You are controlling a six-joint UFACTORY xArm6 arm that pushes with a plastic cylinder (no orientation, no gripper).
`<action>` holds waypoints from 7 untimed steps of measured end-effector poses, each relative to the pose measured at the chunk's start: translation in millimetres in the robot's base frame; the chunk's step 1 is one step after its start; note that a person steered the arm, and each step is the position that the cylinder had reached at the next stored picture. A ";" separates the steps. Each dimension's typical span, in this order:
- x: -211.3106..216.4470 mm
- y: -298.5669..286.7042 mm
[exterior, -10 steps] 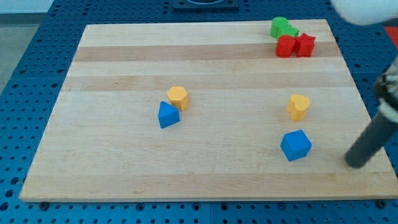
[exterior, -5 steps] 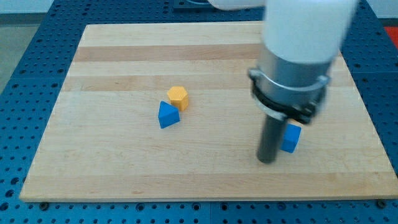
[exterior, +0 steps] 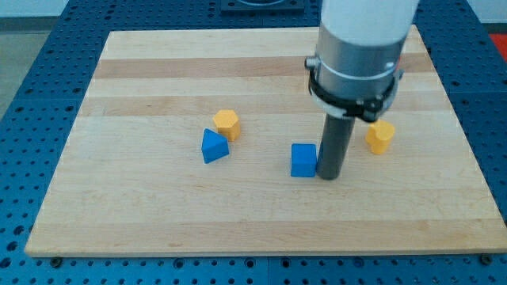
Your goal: Place the blue cube above the yellow hexagon
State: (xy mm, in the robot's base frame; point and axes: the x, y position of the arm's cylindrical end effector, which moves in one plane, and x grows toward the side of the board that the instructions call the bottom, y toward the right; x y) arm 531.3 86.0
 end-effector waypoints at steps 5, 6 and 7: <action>-141.5 -116.1; -142.6 -100.7; -142.6 -53.2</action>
